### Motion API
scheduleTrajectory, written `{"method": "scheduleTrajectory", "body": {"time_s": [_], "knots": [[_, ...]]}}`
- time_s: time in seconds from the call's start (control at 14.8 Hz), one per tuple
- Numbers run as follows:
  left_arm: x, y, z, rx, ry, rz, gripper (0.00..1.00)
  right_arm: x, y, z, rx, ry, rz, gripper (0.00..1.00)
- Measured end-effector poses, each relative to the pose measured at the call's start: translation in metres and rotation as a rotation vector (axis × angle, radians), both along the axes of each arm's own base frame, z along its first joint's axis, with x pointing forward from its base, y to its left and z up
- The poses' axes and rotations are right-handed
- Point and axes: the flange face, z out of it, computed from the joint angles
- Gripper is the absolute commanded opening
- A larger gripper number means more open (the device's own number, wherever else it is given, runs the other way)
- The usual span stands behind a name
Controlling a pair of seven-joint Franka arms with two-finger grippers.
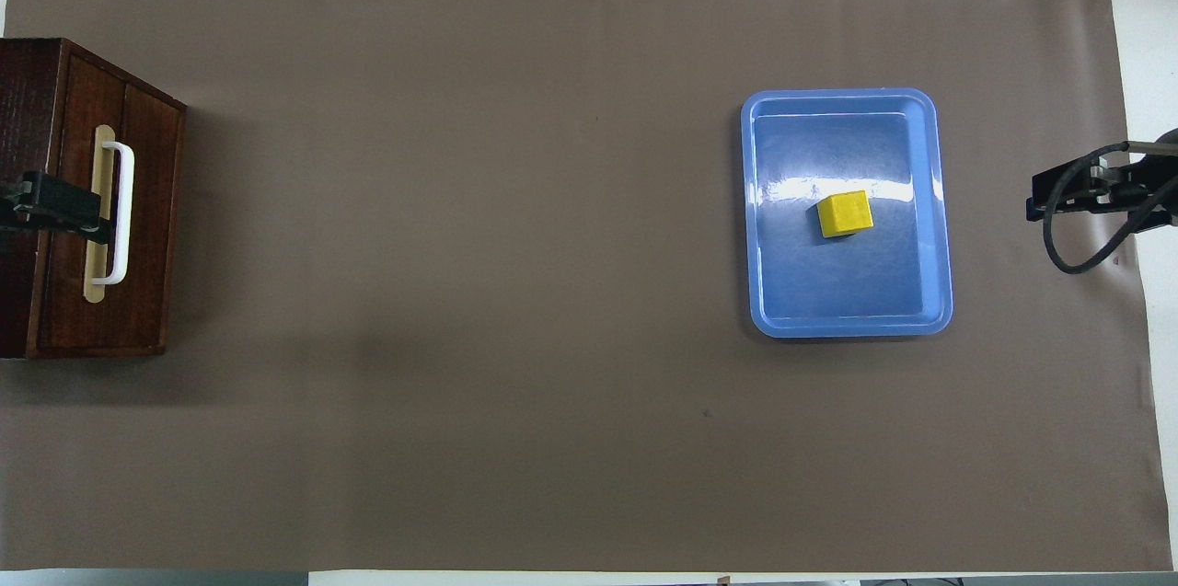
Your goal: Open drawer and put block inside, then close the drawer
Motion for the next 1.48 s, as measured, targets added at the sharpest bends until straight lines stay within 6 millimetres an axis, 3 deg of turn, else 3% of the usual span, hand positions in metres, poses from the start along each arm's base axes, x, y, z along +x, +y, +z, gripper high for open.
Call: {"method": "scheduleTrajectory", "body": {"time_s": [0.67, 0.94, 1.28, 1.48], "knots": [[0.0, 0.0, 0.0, 0.0, 0.001, -0.001, 1.0, 0.003, 0.004, -0.002, 0.002, -0.02, -0.037, 1.0], [0.0, -0.011, 0.0, 0.0, 0.003, -0.019, 1.0, 0.017, 0.002, -0.029, 0.007, -0.009, -0.323, 1.0], [0.012, -0.016, 0.0, 0.018, -0.091, -0.038, 1.0, 0.051, 0.008, -0.072, 0.116, -0.004, -0.898, 1.0], [0.024, -0.038, -0.022, 0.123, -0.173, -0.122, 1.0, 0.065, -0.002, -0.106, 0.226, 0.061, -1.073, 0.99]]}}
